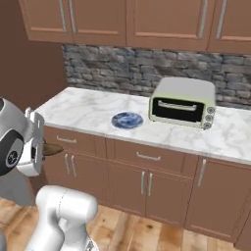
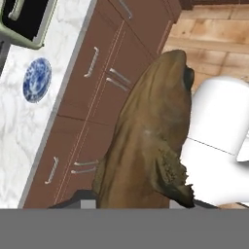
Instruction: Place the fish on the counter behind the older fish on the same shelf of the fridge to maintain FIFO order. Close the fridge door when finished.
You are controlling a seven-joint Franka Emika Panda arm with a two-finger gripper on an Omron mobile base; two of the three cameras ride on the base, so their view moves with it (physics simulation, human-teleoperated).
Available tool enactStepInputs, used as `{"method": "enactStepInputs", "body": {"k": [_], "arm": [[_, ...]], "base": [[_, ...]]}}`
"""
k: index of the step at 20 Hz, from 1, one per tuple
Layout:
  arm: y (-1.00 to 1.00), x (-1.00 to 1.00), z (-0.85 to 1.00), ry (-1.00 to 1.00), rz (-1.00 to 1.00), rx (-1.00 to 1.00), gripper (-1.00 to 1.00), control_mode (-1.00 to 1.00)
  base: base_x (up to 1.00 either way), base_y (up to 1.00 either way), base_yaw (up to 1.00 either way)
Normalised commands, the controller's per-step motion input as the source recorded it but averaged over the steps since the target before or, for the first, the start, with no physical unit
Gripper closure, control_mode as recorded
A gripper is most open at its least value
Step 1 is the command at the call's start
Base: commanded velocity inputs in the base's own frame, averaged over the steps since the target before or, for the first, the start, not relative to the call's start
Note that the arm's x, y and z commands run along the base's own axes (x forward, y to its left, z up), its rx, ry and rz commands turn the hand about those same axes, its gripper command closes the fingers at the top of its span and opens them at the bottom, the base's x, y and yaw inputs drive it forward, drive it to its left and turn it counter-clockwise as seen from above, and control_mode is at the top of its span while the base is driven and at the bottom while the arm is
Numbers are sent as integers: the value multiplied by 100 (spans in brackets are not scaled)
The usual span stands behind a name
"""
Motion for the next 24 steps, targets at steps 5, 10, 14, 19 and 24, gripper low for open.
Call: {"method": "enactStepInputs", "body": {"k": [5,10,14,19,24], "arm": [[0,0,0,0,0,0,100,100],[0,0,0,0,0,0,100,100],[0,0,0,0,0,0,100,100],[0,0,0,0,0,0,100,100],[0,0,0,0,0,0,100,100]], "base": [[-79,0,71],[-35,-15,85],[-1,-60,75],[-11,-79,65],[-84,-37,72]]}}
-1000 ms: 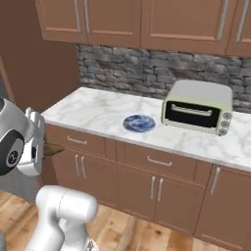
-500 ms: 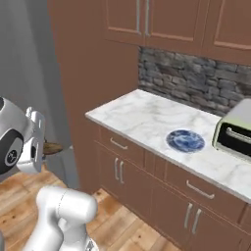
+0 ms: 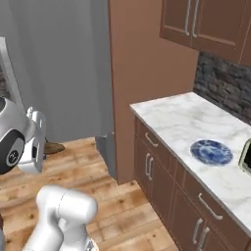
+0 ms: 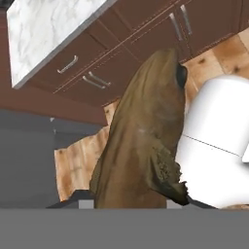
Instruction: Place the fish on the counter behind the older fish on the same shelf of the fridge to maintain FIFO order. Close the fridge door when finished.
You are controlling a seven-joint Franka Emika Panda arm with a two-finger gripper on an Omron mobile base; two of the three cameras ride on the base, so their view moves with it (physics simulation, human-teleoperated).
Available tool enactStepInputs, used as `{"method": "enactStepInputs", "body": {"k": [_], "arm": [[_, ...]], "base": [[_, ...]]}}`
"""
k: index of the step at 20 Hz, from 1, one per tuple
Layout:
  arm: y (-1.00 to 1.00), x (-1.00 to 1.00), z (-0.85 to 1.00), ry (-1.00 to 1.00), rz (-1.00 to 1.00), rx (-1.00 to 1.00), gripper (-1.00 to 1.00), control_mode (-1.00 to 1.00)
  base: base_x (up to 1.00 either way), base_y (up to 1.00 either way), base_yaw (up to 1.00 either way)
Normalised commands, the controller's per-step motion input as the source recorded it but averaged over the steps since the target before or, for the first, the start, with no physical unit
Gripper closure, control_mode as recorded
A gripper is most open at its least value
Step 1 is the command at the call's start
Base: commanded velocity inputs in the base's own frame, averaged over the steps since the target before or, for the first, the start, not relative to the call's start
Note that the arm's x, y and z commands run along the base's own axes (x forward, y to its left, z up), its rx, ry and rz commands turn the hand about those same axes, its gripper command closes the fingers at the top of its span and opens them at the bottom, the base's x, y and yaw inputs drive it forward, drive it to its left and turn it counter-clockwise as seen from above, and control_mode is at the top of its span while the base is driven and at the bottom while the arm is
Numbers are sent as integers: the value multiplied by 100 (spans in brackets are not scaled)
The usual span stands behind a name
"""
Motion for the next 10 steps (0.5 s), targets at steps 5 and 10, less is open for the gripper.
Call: {"method": "enactStepInputs", "body": {"k": [5,10], "arm": [[0,0,0,0,0,0,100,100],[0,0,0,0,0,0,100,100]], "base": [[-88,-31,71],[-73,-1,74]]}}
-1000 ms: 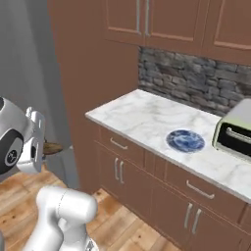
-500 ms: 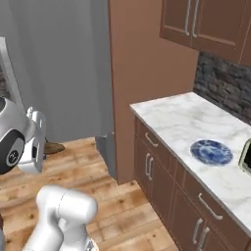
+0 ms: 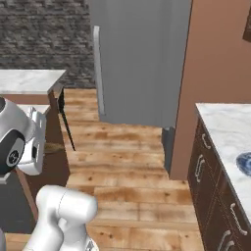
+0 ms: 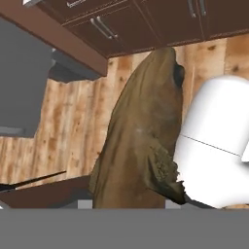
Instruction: Place the fish on the counter behind the older fish on the same shelf of the fridge to maintain FIFO order. Close the fridge door when finished.
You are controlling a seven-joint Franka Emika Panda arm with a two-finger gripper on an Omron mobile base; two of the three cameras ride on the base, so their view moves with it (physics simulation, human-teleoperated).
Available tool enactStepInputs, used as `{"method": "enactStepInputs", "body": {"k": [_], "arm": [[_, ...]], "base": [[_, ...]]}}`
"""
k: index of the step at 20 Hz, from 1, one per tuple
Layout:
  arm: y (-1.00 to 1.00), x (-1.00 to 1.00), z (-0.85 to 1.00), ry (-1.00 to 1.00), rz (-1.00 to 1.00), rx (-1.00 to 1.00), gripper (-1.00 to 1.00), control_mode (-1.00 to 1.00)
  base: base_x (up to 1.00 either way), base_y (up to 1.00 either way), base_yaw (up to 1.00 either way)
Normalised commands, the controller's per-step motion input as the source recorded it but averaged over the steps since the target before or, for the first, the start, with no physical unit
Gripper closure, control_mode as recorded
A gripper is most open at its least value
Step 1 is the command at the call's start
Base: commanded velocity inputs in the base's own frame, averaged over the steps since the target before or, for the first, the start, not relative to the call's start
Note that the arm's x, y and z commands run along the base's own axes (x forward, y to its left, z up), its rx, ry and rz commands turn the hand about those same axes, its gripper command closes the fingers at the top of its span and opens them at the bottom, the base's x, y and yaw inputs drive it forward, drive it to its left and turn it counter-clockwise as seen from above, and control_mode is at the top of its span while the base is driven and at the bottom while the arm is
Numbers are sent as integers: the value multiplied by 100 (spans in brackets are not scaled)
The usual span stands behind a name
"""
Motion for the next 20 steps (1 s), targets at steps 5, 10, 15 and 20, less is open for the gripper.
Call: {"method": "enactStepInputs", "body": {"k": [5,10,15,20], "arm": [[0,0,0,0,0,0,100,100],[0,0,0,0,0,0,100,100],[0,0,0,0,0,0,100,100],[0,0,0,0,0,0,100,100]], "base": [[-71,14,74],[-51,56,76],[-13,93,72],[8,100,55]]}}
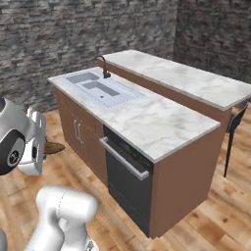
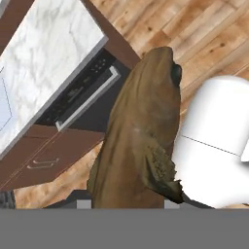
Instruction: Place the fish on the counter behind the older fish on the same shelf of the fridge to maintain FIFO order. Close the fridge door when finished.
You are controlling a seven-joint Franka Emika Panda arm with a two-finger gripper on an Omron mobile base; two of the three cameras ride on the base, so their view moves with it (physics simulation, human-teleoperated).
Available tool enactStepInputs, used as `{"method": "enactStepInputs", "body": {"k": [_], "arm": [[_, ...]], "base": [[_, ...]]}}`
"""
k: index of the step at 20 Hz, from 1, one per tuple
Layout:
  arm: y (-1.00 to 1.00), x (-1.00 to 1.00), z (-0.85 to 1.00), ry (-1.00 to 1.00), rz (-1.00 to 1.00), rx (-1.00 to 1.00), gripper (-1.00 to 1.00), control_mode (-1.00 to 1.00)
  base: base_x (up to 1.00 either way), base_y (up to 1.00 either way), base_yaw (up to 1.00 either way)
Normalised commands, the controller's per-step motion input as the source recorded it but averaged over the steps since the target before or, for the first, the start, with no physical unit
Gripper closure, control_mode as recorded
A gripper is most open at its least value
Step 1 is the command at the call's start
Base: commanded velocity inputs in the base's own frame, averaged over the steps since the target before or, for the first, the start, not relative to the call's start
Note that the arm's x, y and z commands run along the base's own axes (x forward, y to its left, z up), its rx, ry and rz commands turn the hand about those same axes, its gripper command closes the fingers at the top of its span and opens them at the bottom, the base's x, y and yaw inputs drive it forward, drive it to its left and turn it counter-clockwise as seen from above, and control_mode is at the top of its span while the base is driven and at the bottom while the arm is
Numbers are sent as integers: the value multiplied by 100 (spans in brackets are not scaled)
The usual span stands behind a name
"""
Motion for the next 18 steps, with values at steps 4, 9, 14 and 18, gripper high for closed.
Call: {"method": "enactStepInputs", "body": {"k": [4,9,14,18], "arm": [[0,0,0,0,0,0,100,100],[0,0,0,0,0,0,100,100],[0,0,0,0,0,0,100,100],[0,0,0,0,0,0,100,100]], "base": [[43,100,46],[96,95,31],[100,14,35],[100,16,32]]}}
